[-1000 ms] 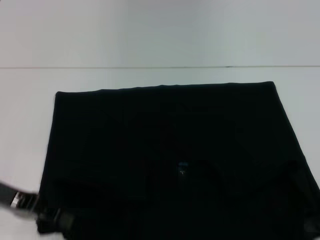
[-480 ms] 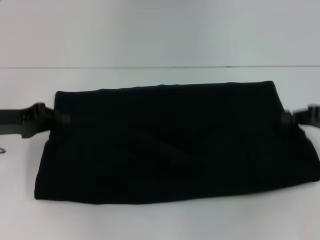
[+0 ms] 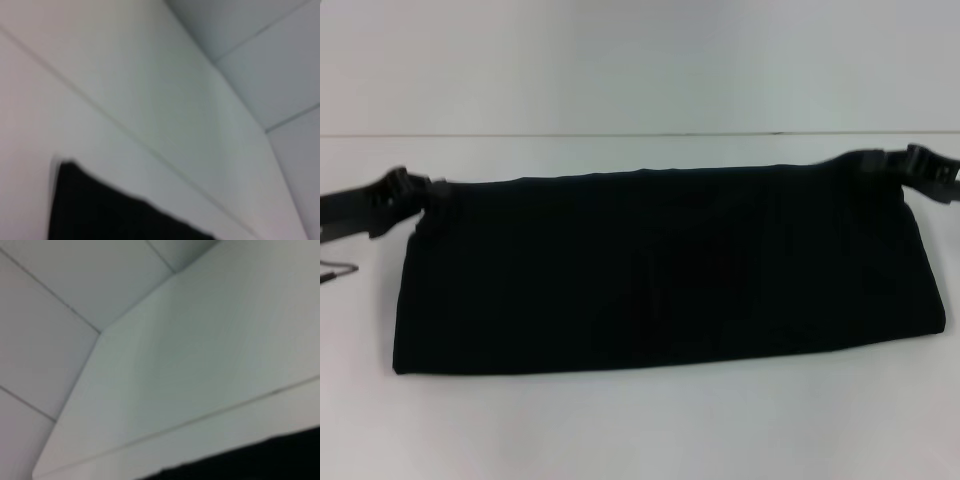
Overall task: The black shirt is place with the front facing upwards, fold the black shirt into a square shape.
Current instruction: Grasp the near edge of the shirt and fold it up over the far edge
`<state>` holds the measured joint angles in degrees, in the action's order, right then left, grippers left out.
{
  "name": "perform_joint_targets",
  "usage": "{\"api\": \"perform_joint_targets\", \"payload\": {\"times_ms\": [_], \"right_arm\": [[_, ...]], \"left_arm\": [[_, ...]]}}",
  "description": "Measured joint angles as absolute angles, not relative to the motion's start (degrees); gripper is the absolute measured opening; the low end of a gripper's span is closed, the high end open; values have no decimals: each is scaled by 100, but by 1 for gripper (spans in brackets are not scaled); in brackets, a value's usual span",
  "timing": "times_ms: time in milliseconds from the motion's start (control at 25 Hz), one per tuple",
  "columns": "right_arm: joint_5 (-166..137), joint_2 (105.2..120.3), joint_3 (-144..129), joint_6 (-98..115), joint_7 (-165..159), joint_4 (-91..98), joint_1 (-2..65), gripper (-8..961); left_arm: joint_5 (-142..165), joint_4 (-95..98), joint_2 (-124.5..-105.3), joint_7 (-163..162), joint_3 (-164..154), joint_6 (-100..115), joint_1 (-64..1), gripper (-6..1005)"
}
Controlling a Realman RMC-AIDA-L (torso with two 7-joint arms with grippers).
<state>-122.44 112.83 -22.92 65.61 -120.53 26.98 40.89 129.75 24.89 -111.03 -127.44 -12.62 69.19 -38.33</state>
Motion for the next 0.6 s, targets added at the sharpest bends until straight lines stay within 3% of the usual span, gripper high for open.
{"api": "perform_joint_targets", "payload": {"times_ms": [240, 600], "right_arm": [[-11824, 11367, -2299, 6149, -11862, 2672, 4162, 106], [-11373, 11674, -2298, 5123, -11316, 2613, 4280, 120]], "left_arm": [[12584, 2489, -11154, -12469, -1301, 6451, -4017, 28], [12364, 2482, -11510, -12000, -1285, 5325, -4266, 27]]}}
